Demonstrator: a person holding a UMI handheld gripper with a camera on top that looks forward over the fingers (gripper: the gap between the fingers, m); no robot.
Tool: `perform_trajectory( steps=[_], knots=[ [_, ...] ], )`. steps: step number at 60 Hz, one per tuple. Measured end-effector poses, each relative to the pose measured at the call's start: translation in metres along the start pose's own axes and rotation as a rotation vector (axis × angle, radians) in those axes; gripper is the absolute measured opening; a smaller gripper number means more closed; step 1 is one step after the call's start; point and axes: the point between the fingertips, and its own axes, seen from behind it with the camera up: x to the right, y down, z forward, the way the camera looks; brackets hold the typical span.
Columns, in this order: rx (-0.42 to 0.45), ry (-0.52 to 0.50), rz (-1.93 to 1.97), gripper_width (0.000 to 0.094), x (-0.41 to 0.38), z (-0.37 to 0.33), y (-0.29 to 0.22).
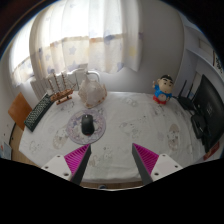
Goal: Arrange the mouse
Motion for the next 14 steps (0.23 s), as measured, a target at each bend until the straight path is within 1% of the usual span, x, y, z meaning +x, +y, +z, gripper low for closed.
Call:
perform_trajectory(
  steps=[10, 14],
  knots=[
    [0.003, 0.053, 0.003, 0.0852, 0.019, -0.004, 0.005],
    [-0.004, 0.052, 0.018, 0.0852, 0.019, -0.004, 0.007]
  ],
)
